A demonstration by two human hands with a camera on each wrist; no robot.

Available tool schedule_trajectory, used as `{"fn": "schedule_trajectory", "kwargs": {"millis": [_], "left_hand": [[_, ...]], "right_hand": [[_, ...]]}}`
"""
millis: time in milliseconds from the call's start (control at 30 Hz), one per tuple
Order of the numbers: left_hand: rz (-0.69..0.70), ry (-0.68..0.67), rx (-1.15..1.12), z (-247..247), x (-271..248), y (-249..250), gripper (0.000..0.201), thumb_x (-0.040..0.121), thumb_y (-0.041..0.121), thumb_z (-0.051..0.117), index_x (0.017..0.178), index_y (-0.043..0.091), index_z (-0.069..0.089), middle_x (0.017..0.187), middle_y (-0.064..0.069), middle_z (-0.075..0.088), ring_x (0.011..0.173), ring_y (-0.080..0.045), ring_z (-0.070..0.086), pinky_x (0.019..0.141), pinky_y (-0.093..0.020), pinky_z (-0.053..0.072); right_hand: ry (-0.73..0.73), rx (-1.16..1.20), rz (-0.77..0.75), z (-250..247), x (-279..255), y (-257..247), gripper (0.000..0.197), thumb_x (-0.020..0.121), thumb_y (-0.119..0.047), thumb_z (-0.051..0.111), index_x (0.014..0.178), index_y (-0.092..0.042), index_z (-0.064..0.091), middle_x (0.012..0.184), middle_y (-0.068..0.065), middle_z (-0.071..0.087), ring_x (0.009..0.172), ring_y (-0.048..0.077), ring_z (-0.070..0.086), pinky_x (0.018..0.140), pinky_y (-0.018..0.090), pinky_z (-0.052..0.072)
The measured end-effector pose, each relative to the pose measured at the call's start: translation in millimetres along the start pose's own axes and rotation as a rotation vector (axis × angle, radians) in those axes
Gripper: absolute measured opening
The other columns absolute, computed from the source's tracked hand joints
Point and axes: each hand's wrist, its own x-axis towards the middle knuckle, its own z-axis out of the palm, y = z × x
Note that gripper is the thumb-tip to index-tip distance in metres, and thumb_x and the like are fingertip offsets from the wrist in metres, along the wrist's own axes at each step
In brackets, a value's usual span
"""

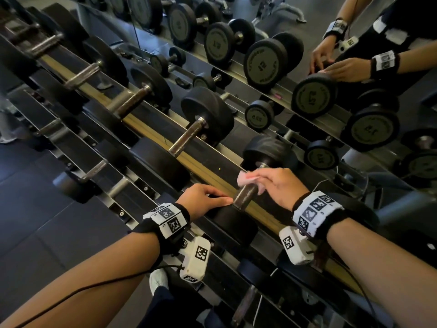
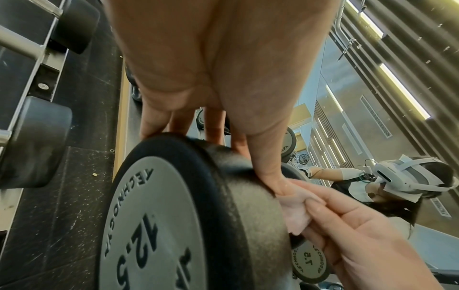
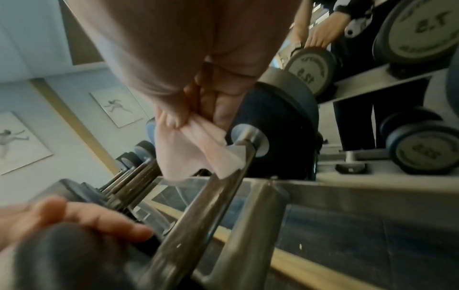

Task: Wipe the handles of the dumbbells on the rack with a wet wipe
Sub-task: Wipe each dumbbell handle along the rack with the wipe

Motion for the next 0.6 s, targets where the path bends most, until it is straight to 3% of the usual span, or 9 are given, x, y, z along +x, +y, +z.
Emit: {"fn": "schedule_trajectory", "kwargs": {"millis": [67,100,167,233,333,433,467,533,600], "left_hand": [[-0.008,-0.007,0.012,0,0,1,0.035,0.079,0.052,0.072,0.108,0.033,0.073,0.109,0.013,0.066,0.105,-0.005,0.058,0.086,-0.024,0.044],[-0.011,-0.011,0.010,0,0,1,0.035,0.079,0.052,0.072,0.109,0.032,0.073,0.110,0.013,0.066,0.105,-0.005,0.058,0.086,-0.024,0.043],[-0.013,-0.016,0.005,0,1,1,0.034,0.080,0.051,0.072,0.109,0.032,0.072,0.110,0.012,0.066,0.104,-0.005,0.058,0.090,-0.026,0.044],[-0.019,-0.013,-0.001,1,1,0,0.033,0.081,0.050,0.072,0.109,0.032,0.072,0.110,0.012,0.066,0.104,-0.006,0.059,0.092,-0.029,0.045],[-0.026,-0.002,-0.014,2,1,-1,0.032,0.080,0.050,0.073,0.107,0.033,0.073,0.108,0.012,0.068,0.103,-0.007,0.062,0.094,-0.031,0.049],[-0.016,0.011,-0.006,3,0,1,0.031,0.078,0.052,0.074,0.104,0.035,0.074,0.103,0.014,0.069,0.099,-0.004,0.062,0.084,-0.024,0.048],[-0.016,0.012,-0.011,2,-1,1,0.030,0.078,0.052,0.074,0.102,0.034,0.074,0.102,0.015,0.069,0.098,-0.004,0.062,0.080,-0.021,0.047],[-0.026,0.001,-0.028,1,-1,2,0.029,0.078,0.051,0.074,0.102,0.033,0.074,0.103,0.013,0.070,0.099,-0.006,0.063,0.084,-0.024,0.048],[-0.033,-0.014,-0.040,1,-2,3,0.029,0.079,0.050,0.074,0.103,0.032,0.074,0.103,0.011,0.070,0.100,-0.007,0.064,0.094,-0.031,0.050]], "right_hand": [[0.113,-0.017,-0.071,-6,0,-1,0.032,0.100,-0.022,0.048,0.122,-0.038,0.064,0.105,-0.014,0.068,0.093,-0.006,0.064,0.086,0.010,0.050],[0.103,-0.056,-0.086,-6,1,-1,0.034,0.100,-0.018,0.047,0.125,-0.035,0.064,0.115,-0.010,0.068,0.102,-0.001,0.064,0.095,0.020,0.050],[-0.040,-0.310,-0.101,1,0,-1,0.041,0.101,-0.007,0.043,0.135,-0.023,0.060,0.139,0.003,0.057,0.126,0.022,0.056,0.107,0.041,0.044],[-0.160,-0.483,-0.068,13,-3,-1,0.045,0.102,-0.006,0.039,0.141,-0.021,0.053,0.152,0.003,0.044,0.137,0.028,0.044,0.112,0.045,0.037],[-0.187,-0.381,-0.010,21,-12,-2,0.038,0.103,-0.019,0.042,0.135,-0.029,0.059,0.137,0.002,0.056,0.122,0.021,0.056,0.104,0.039,0.044],[-0.307,-0.136,0.050,19,-17,-5,0.026,0.099,-0.031,0.054,0.115,-0.046,0.067,0.108,-0.016,0.063,0.096,-0.006,0.056,0.090,0.020,0.043],[-0.351,-0.051,0.090,15,-17,-7,0.025,0.098,-0.029,0.057,0.111,-0.045,0.070,0.108,-0.018,0.066,0.099,-0.006,0.058,0.091,0.019,0.043],[-0.351,0.168,0.208,8,-16,-7,0.021,0.095,-0.022,0.059,0.106,-0.032,0.074,0.108,-0.007,0.072,0.105,0.007,0.065,0.095,0.029,0.050],[-0.179,0.310,0.296,-2,-17,-1,0.016,0.085,-0.029,0.068,0.099,-0.024,0.076,0.097,0.002,0.075,0.099,0.019,0.070,0.089,0.039,0.055]]}}
